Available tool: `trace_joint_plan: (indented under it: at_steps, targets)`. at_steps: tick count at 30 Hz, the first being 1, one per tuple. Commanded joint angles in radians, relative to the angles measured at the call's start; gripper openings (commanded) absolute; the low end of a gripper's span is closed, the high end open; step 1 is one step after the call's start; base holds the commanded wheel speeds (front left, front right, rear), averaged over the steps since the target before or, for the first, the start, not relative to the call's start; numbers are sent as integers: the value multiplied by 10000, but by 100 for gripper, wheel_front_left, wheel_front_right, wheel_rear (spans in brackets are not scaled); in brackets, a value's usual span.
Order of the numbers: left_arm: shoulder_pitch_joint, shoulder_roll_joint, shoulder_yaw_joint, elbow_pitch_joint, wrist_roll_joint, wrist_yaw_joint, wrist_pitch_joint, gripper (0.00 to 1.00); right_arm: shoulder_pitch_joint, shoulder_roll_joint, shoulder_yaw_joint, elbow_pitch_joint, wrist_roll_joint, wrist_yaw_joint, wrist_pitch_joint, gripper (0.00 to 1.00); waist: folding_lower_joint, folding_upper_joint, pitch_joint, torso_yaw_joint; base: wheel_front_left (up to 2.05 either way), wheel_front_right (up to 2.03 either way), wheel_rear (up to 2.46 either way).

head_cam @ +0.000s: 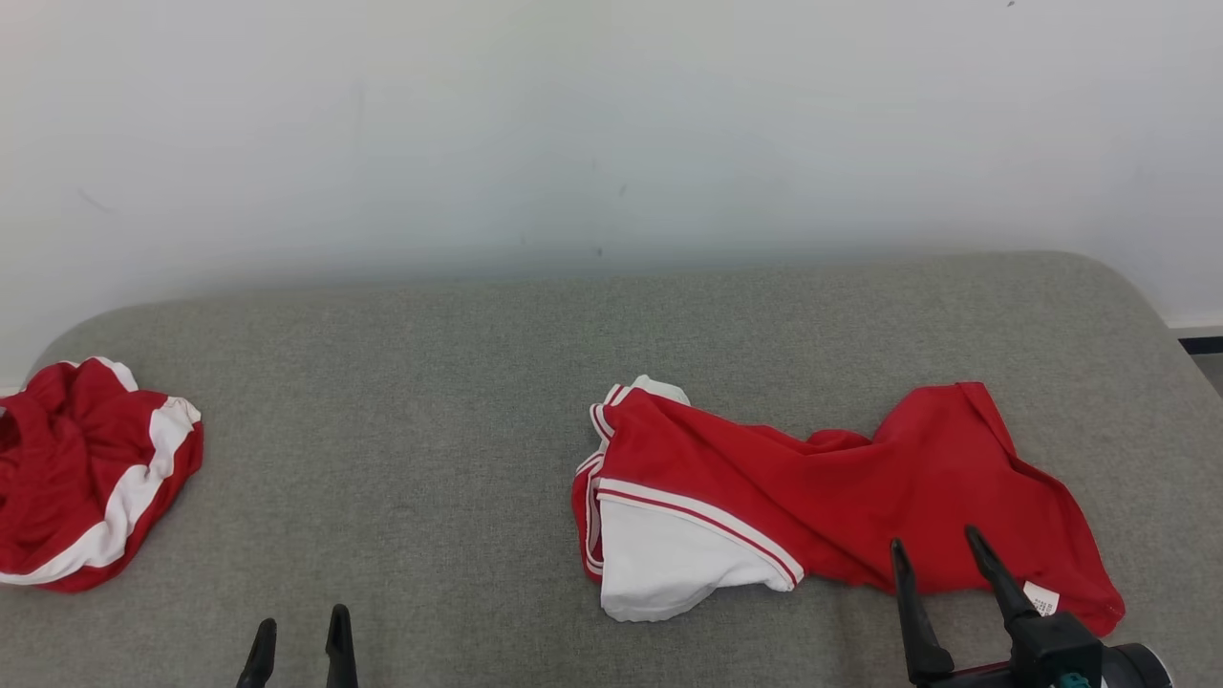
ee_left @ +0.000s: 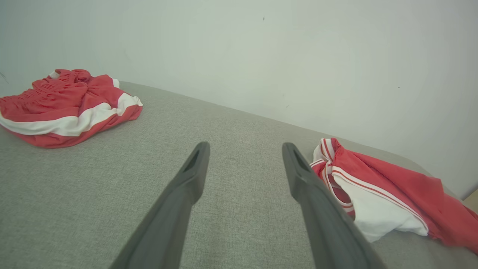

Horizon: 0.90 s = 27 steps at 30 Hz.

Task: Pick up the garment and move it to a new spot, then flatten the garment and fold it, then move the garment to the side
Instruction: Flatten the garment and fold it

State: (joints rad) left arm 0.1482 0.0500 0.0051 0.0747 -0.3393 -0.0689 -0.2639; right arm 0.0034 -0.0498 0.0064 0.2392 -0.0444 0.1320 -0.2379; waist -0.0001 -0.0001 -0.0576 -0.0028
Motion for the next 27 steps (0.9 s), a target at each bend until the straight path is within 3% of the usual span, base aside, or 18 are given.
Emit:
trace_joint_plan:
  at_steps: [1,7,12,20,27]
  targets:
    - [123,7,12,25,75,60,-7,100,128,-14,27,-84,87,-26,-3,100,1,1,-20,-5,0,0,0]
    - [-32,5,-191,205,200,18,-7,100,167,-12,62,-231,174,-26,97,100,1,1,30,-106,0,0,0]
    - [-1089,78,-1061,775,357,-279,473,100,128,-11,146,-391,269,-25,180,100,1,1,219,-330,0,0,0]
    - [-3508,87,-2226,2643,-56,-546,1897,100,-58,-9,342,-414,437,-25,143,100,1,1,767,-1021,0,0,0]
    - [-5518,66,-2618,4289,-219,-570,2582,100,-590,-9,863,-256,474,-25,85,100,1,1,1545,-1633,0,0,0]
